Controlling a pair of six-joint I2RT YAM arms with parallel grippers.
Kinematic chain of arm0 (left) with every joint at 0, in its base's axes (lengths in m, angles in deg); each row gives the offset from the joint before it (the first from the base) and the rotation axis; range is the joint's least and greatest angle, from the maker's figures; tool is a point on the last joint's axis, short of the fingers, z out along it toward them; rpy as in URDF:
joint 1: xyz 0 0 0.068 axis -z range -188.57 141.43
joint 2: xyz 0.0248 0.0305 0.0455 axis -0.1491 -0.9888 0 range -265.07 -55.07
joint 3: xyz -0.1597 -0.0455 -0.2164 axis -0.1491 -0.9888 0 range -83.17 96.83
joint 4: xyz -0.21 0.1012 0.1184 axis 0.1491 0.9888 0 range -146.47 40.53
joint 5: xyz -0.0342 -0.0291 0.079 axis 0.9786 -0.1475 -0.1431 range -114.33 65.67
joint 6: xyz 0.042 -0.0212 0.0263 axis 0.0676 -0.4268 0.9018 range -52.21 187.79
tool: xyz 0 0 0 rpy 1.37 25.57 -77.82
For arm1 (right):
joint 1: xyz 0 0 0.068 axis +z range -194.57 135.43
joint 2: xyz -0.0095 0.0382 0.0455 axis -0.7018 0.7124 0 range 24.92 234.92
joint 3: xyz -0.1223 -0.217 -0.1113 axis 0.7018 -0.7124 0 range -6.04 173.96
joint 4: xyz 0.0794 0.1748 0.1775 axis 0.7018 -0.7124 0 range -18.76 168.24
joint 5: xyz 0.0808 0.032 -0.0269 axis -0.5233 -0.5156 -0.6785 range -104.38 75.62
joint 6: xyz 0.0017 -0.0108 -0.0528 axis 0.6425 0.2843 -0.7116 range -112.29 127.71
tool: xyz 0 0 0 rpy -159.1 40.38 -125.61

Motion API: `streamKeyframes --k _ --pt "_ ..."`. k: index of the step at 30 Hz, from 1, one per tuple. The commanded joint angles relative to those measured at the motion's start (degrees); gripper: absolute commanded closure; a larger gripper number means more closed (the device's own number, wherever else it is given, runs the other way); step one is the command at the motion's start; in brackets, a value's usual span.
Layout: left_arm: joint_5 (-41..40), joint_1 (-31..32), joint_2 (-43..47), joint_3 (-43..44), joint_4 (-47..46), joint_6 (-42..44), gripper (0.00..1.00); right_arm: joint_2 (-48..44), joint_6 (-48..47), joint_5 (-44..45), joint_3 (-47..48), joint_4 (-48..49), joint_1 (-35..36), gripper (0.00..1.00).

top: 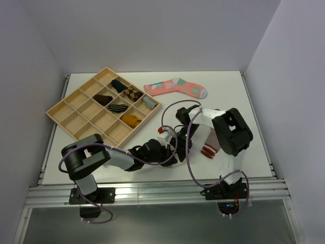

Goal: Roll the socks
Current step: Roll the sock at the center of the board.

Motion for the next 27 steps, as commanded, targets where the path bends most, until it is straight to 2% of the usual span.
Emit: streamKeyframes --k 1,6,12,15,19,23,27 --pt "-0.70 0.83 1.11 1.24 9.04 -5.09 1.00 -5.77 1.63 4.52 -2.58 9.01 -1.43 0.49" --pt "-0.70 0.74 2.43 2.47 13.70 -8.61 1.00 -11.31 3.75 5.84 -4.70 11.56 -4.42 0.47" --pt "2.81 -1.45 3.22 2.56 16.24 -11.16 1.00 -17.55 3.48 5.05 -7.25 13.14 -9.87 0.46" --pt "4.84 -3.04 3.14 4.57 20.45 -12.21 1.00 -21.76 2.60 6.26 -10.04 15.16 -11.81 0.47" --pt "7.03 -4.71 1.47 10.46 33.28 -13.62 1.00 -29.93 0.68 7.42 -14.36 18.85 -11.90 0.46" --pt "15.72 -7.34 -0.28 10.73 33.65 -15.29 1.00 -36.35 -2.75 6.54 -17.96 20.87 -11.11 0.46" --pt "22.13 -10.24 -1.78 11.44 34.19 -14.68 1.00 -43.74 -5.39 8.47 -24.01 24.12 -5.24 0.46"
